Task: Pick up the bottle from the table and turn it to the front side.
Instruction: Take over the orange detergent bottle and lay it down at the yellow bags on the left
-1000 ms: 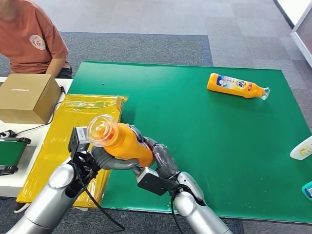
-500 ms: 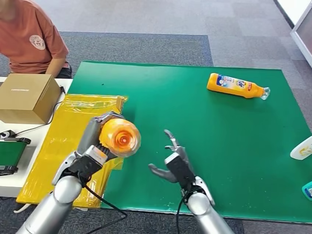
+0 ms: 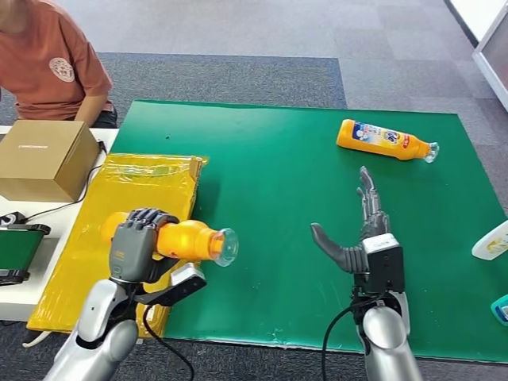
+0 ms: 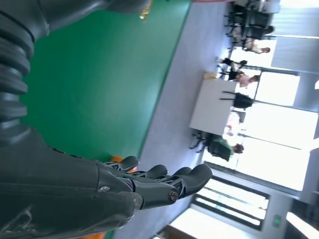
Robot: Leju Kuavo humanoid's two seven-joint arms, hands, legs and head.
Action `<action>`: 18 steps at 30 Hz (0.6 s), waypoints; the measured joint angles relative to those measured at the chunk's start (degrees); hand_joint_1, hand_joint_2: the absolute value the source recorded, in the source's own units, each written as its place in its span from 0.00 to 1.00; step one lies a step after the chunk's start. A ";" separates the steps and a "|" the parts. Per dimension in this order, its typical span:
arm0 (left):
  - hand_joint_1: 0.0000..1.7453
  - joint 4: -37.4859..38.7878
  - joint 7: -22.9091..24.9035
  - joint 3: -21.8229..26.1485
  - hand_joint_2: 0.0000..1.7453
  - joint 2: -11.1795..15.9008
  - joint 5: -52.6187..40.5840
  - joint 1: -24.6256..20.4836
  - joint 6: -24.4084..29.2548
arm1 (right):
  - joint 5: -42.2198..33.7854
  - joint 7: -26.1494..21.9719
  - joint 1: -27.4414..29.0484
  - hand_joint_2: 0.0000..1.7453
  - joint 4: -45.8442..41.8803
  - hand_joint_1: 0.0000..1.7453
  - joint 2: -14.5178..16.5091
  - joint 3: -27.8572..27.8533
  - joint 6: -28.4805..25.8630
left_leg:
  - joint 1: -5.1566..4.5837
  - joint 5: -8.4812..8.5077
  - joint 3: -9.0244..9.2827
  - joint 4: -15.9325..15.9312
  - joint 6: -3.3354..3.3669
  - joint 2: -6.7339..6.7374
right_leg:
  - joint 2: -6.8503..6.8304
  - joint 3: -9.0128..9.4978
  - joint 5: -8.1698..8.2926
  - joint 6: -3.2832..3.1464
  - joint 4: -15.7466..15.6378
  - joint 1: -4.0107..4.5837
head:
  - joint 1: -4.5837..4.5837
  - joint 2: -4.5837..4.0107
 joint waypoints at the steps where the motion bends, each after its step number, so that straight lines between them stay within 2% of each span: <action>1: 1.00 2.47 0.97 0.49 1.00 -0.16 -2.70 -0.07 0.62 | 0.06 -0.14 -0.10 1.00 -1.39 0.00 -0.01 -0.02 0.14 | 0.00 0.01 0.00 0.00 0.00 0.00 | 0.00 0.00 0.00 0.00 0.00 0.00 | 0.01 0.01; 7: 1.00 16.88 1.22 3.86 1.00 -1.63 -7.60 -2.03 4.18 | 2.74 -1.59 -0.20 1.00 -9.22 0.00 -0.30 1.98 -0.38 | 0.00 0.01 0.00 0.00 0.00 0.02 | 0.04 0.00 0.01 0.00 0.00 0.01 | 0.00 0.01; 13: 1.00 24.70 0.81 5.55 1.00 -2.59 -10.32 -4.77 6.00 | 3.44 -2.09 -0.10 1.00 -14.35 0.00 -1.04 6.22 -1.02 | 0.00 0.01 0.00 0.00 0.00 0.03 | 0.04 0.02 0.01 0.01 0.00 0.00 | 0.01 0.01; 17: 0.00 26.30 0.70 6.26 1.00 -3.03 -10.43 -5.65 6.38 | 3.41 -2.19 -0.04 1.00 -15.97 0.00 -1.59 8.45 -0.52 | 0.00 0.01 0.02 0.00 0.00 0.03 | 0.04 0.03 0.01 0.00 0.00 0.01 | 0.01 0.02; 18: 0.00 26.44 0.70 6.48 1.00 -3.15 -10.41 -5.64 6.45 | 3.43 -2.09 0.00 1.00 -16.13 0.00 -1.72 8.91 -0.22 | 0.00 0.02 0.02 0.00 -0.01 0.03 | 0.04 0.03 0.01 0.00 0.00 0.01 | 0.01 0.02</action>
